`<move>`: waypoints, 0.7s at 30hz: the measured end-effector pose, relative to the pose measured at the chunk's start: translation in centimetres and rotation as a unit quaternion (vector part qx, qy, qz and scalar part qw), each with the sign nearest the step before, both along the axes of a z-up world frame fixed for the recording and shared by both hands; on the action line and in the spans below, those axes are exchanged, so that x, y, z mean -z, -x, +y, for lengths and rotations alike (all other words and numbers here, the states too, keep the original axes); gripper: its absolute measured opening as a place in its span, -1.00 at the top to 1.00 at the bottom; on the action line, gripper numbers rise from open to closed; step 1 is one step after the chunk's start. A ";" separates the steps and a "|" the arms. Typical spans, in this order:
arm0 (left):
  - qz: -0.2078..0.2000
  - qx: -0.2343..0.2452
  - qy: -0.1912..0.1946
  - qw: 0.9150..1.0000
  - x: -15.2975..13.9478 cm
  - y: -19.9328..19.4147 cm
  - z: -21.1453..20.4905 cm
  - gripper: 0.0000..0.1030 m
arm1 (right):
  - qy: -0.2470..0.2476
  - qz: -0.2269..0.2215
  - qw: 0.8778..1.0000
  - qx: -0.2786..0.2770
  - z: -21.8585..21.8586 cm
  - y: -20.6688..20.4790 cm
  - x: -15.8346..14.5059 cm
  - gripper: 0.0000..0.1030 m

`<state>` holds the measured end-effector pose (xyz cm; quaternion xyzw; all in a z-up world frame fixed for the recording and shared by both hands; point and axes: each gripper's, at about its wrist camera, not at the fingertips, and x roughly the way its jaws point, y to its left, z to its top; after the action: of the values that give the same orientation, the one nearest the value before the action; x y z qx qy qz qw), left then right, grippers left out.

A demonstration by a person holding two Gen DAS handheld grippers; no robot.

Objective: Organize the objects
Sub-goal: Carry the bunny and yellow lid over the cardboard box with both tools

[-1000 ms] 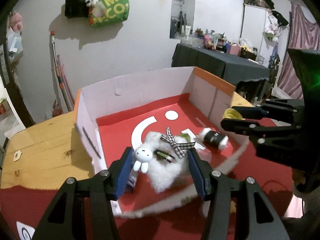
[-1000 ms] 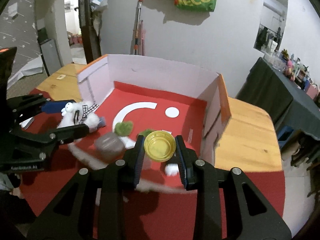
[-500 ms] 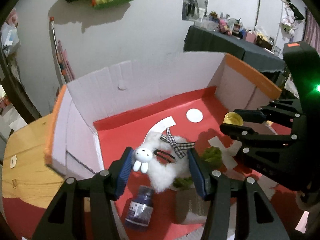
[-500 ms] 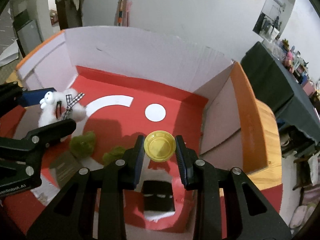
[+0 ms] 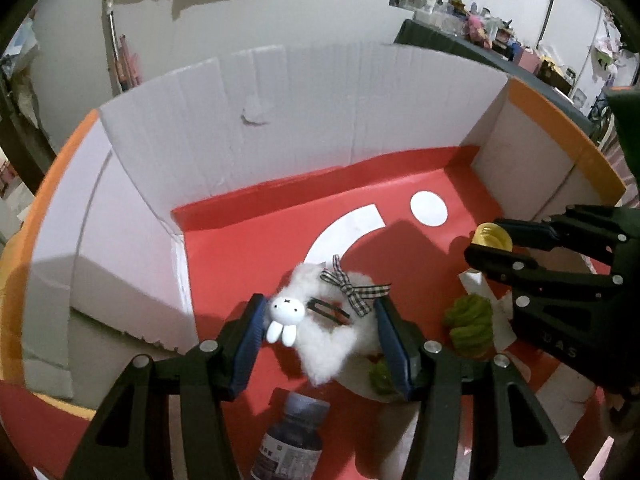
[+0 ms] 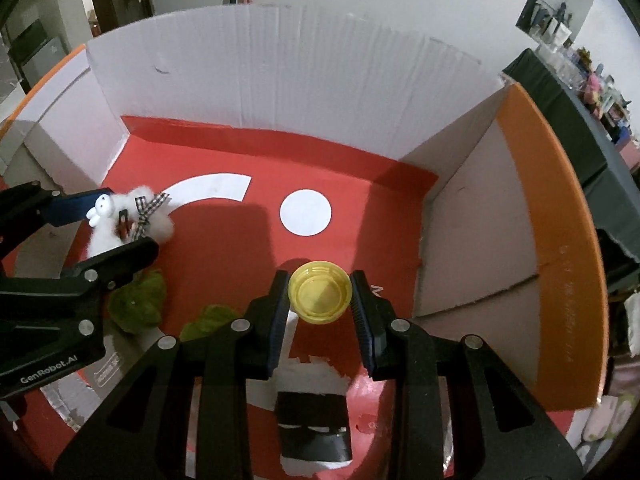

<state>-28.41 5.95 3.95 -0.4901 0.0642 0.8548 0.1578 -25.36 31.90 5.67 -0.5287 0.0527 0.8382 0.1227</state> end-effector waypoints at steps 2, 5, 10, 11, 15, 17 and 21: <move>0.000 0.000 0.000 1.000 0.0 -0.1 0.0 -0.10 | 0.003 -0.008 1.000 0.001 0.2 0.2 0.4 0.44; -0.008 -0.003 0.002 1.000 0.3 -0.1 -0.2 -0.10 | 0.013 -0.013 1.000 0.006 0.6 0.2 0.7 0.44; -0.027 -0.005 0.000 1.000 0.8 0.3 -0.3 -0.11 | 0.025 -0.013 1.000 0.010 1.0 0.0 0.8 0.44; -0.027 -0.005 0.002 1.000 0.8 0.2 -0.3 -0.11 | 0.024 -0.014 1.000 0.010 1.0 -0.1 0.8 0.44; -0.028 -0.003 0.009 1.000 1.0 -0.1 -0.3 -0.12 | 0.023 -0.013 1.000 0.011 1.0 -0.3 0.8 0.44; -0.028 -0.004 0.008 1.000 1.0 -0.1 -0.4 -0.12 | 0.022 -0.014 1.000 0.011 1.0 -0.4 0.8 0.44; -0.029 -0.004 0.007 1.000 0.9 -0.2 -0.6 -0.12 | 0.023 -0.014 1.000 0.011 1.0 -0.5 0.8 0.43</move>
<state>-28.23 5.38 3.06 -0.5161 0.0639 0.8404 0.1527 -24.89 32.89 4.83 -0.5423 0.0757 0.8280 0.1208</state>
